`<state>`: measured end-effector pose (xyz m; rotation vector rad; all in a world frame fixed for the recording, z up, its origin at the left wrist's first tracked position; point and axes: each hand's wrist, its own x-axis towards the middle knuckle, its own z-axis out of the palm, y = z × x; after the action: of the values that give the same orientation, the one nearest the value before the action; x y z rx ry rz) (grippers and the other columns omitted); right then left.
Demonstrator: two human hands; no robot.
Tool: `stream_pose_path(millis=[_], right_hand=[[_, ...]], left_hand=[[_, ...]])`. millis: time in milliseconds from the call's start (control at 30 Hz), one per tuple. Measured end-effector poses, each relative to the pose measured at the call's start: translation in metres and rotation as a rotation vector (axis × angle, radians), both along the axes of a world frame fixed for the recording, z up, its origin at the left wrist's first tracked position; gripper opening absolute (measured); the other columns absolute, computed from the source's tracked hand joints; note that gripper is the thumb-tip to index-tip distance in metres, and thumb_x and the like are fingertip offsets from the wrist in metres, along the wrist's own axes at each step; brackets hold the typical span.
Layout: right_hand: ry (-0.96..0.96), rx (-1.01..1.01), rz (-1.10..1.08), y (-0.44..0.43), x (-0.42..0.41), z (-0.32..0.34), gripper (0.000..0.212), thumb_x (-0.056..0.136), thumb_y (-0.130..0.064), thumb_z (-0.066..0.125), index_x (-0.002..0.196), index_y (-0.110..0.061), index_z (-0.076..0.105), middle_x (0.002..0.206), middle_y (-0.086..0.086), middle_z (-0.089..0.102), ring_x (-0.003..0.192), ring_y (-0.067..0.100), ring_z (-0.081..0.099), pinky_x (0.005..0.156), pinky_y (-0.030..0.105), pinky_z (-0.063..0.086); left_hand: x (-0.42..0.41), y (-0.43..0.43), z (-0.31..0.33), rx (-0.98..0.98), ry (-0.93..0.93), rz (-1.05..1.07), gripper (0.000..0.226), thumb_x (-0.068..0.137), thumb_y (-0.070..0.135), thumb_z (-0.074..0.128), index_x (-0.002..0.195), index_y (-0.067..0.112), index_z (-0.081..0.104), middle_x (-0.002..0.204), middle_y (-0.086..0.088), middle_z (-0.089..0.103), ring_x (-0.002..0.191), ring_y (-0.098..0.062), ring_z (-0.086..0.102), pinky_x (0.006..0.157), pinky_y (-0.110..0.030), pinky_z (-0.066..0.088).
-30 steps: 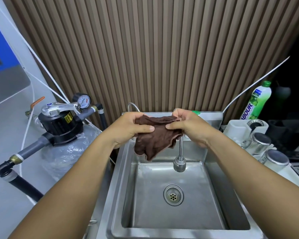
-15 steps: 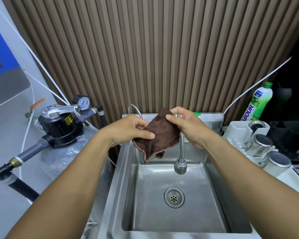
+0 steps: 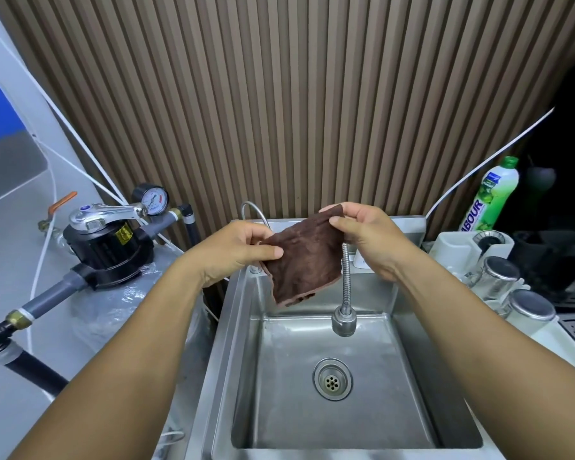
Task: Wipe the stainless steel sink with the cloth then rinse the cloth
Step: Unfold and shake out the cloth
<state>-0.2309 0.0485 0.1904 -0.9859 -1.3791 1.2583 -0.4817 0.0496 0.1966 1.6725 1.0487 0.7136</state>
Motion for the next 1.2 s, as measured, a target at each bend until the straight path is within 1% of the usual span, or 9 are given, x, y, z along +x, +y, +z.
stream_pose_path(millis=[167, 300, 433, 533, 633, 733, 833, 1067, 1200], right_hand=[[-0.078, 0.048, -0.015, 0.003, 0.000, 0.002, 0.023, 0.103, -0.003, 0.052, 0.104, -0.009, 0.074, 0.096, 0.003, 0.075, 0.090, 0.010, 0.067, 0.092, 0.025, 0.053], [-0.172, 0.097, -0.125, 0.003, -0.001, 0.003, 0.022, 0.104, -0.010, 0.053, 0.101, -0.021, 0.072, 0.088, -0.011, 0.071, 0.079, 0.000, 0.064, 0.068, 0.009, 0.047], [-0.098, 0.126, -0.313, 0.008, -0.008, -0.010, 0.022, 0.102, -0.015, 0.056, 0.113, -0.034, 0.061, 0.080, -0.017, 0.068, 0.076, 0.005, 0.061, 0.080, 0.026, 0.050], [-0.023, 0.159, -0.447, 0.002, -0.014, -0.016, 0.025, 0.102, -0.016, 0.054, 0.103, -0.040, 0.045, 0.065, 0.004, 0.051, 0.060, 0.019, 0.044, 0.058, 0.032, 0.040], [-0.080, 0.253, -0.543, -0.006, -0.015, -0.019, 0.026, 0.104, -0.011, 0.047, 0.091, -0.033, 0.046, 0.060, 0.002, 0.039, 0.052, 0.013, 0.033, 0.049, 0.028, 0.029], [-0.087, 0.225, -0.602, -0.015, -0.016, -0.024, 0.024, 0.105, -0.014, 0.047, 0.090, -0.029, 0.058, 0.067, -0.005, 0.052, 0.057, 0.007, 0.043, 0.052, 0.023, 0.035], [-0.131, 0.185, -0.683, -0.023, -0.012, -0.028, 0.020, 0.104, -0.016, 0.051, 0.098, -0.027, 0.067, 0.089, -0.010, 0.067, 0.079, -0.001, 0.059, 0.072, 0.017, 0.045], [-0.052, 0.087, -0.603, -0.057, 0.015, -0.046, 0.063, 0.073, 0.005, 0.048, 0.115, -0.040, 0.061, 0.119, 0.006, 0.069, 0.109, 0.023, 0.065, 0.088, 0.039, 0.055], [-0.176, 0.111, -0.643, -0.076, 0.057, -0.048, 0.047, 0.086, 0.019, 0.042, 0.107, -0.020, 0.059, 0.108, 0.000, 0.065, 0.093, 0.005, 0.060, 0.076, 0.019, 0.048]], left_hand=[[-0.002, 0.005, -0.005, 0.060, -0.111, 0.071, 0.012, 0.088, 0.001, 0.071, 0.087, 0.012, 0.067, 0.085, -0.006, 0.069, 0.086, -0.016, 0.066, 0.086, -0.034, 0.052], [0.007, 0.004, -0.008, 0.064, -0.300, 0.146, 0.015, 0.095, -0.003, 0.062, 0.089, 0.012, 0.061, 0.078, 0.001, 0.070, 0.076, -0.010, 0.066, 0.068, -0.022, 0.052], [0.024, 0.002, -0.013, 0.087, -0.417, 0.265, 0.017, 0.096, -0.003, 0.059, 0.097, 0.014, 0.059, 0.076, 0.005, 0.070, 0.070, -0.007, 0.064, 0.055, -0.023, 0.050], [0.038, 0.001, -0.018, 0.077, -0.549, 0.304, 0.031, 0.097, -0.005, 0.058, 0.113, 0.020, 0.049, 0.080, -0.004, 0.072, 0.072, -0.017, 0.069, 0.060, -0.032, 0.057], [0.049, 0.002, -0.024, 0.112, -0.592, 0.293, 0.035, 0.096, -0.007, 0.057, 0.108, 0.022, 0.042, 0.072, -0.005, 0.068, 0.063, -0.020, 0.065, 0.059, -0.037, 0.058], [0.056, 0.007, -0.031, 0.205, -0.492, 0.276, 0.031, 0.096, -0.004, 0.057, 0.092, 0.026, 0.056, 0.067, 0.002, 0.061, 0.061, -0.019, 0.053, 0.059, -0.033, 0.046], [0.064, 0.009, -0.034, 0.284, -0.367, 0.273, 0.040, 0.095, -0.004, 0.055, 0.084, 0.030, 0.074, 0.085, 0.016, 0.072, 0.084, -0.009, 0.065, 0.084, -0.036, 0.052], [0.102, 0.000, -0.052, 0.010, -0.462, 0.048, 0.051, 0.089, -0.007, 0.067, 0.131, 0.022, 0.063, 0.113, 0.011, 0.075, 0.105, -0.004, 0.068, 0.085, -0.021, 0.054], [0.141, -0.013, -0.060, 0.025, -0.365, -0.077, 0.073, 0.087, -0.014, 0.065, 0.149, 0.019, 0.046, 0.128, 0.016, 0.066, 0.115, -0.002, 0.065, 0.091, -0.024, 0.054]])
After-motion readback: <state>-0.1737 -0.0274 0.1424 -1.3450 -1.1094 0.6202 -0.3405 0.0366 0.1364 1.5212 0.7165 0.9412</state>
